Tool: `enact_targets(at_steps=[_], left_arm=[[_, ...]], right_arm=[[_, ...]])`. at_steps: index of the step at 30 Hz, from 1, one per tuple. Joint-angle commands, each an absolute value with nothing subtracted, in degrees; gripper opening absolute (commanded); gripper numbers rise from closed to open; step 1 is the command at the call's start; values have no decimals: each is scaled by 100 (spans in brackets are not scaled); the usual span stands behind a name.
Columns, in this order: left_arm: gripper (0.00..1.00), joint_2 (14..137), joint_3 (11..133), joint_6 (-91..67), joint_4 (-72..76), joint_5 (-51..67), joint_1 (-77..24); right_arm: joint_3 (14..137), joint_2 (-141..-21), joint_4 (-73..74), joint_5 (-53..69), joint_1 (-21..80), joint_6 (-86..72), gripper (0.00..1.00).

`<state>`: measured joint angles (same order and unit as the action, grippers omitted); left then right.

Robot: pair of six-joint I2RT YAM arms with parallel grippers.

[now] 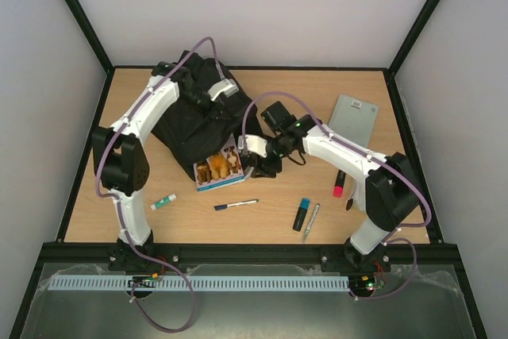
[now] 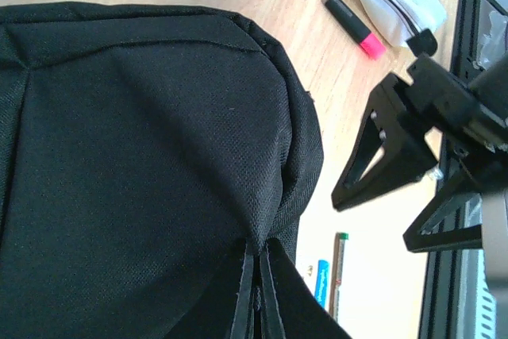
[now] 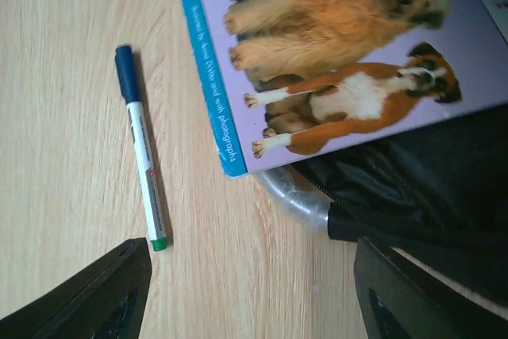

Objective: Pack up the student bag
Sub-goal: Place the book in the student bag.

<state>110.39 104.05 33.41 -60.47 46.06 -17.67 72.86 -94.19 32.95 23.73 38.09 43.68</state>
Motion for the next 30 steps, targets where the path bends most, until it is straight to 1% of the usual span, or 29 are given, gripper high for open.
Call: enact_targets(at_steps=[1,4,9,17,23,27,30], left_arm=[[2,11311,10707,3874,-6941,5117,-1824],[3,11398,10732,3944,-7077,5152,-1894],[2,11437,10842,3676,-6848,5176,-1932],[2,11608,11087,3622,-6909,5129,-1969],[2,11586,11149,3523,-6849,5168,-1971],[2,11623,11169,3559,-6890,5233,-1969],[2,11612,11187,3544,-6837,5230,-1969]], right_arm=[[7096,-9365,2958,1933,4174,5349,72],[7182,-9512,2864,2062,4231,5544,72],[7292,-9839,2677,2240,4306,5746,72],[7464,-10130,2579,2351,4729,5492,72],[7091,-10051,2471,2194,4920,5601,72],[6722,-9966,1858,1811,5103,5460,72],[6698,-9992,1632,1758,5137,5449,72]])
